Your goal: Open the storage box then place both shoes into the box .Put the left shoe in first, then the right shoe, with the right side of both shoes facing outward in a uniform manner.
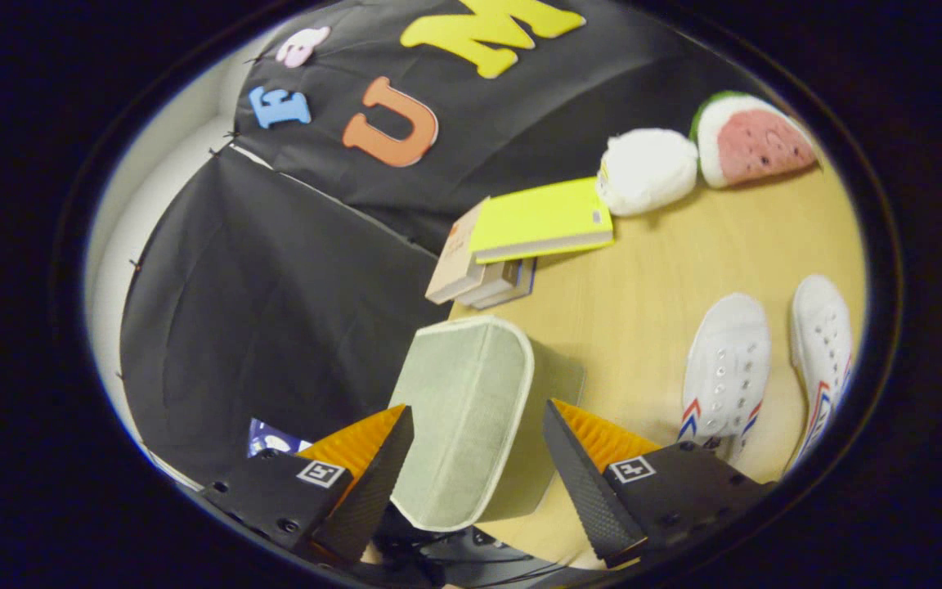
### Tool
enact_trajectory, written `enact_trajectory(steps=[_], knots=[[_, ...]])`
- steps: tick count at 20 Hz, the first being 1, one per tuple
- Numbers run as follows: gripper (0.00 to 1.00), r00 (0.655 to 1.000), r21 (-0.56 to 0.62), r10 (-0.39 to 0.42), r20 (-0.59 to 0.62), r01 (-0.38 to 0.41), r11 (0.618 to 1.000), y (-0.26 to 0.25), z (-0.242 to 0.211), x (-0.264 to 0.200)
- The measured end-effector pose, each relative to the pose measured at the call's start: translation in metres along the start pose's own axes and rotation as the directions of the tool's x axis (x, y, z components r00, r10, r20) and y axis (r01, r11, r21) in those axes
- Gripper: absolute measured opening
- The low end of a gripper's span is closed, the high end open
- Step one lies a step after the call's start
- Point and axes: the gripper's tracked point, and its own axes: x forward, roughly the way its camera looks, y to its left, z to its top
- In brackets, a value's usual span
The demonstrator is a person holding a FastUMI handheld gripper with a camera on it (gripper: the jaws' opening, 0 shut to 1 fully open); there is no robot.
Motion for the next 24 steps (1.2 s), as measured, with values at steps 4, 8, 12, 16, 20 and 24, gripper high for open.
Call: enact_trajectory(steps=[4, 8, 12, 16, 20, 24], knots=[[1.0, 0.986, 0.071, 0.128, -0.108, -0.121, 0.99, -0.011, -0.011, 0.032], [0.99, 0.951, 0.18, 0.293, -0.101, -0.273, 0.945, -0.004, -0.001, 0.05], [0.95, 0.928, 0.238, 0.323, -0.188, -0.276, 0.931, -0.003, -0.014, 0.06], [0.57, 0.938, 0.201, 0.286, -0.194, -0.247, 0.948, -0.006, -0.008, 0.052], [0.22, 0.94, 0.213, 0.29, -0.182, -0.251, 0.944, -0.002, 0.0, 0.03], [0.08, 0.955, 0.131, 0.245, -0.166, -0.225, 0.966, 0.014, 0.003, 0.02]])
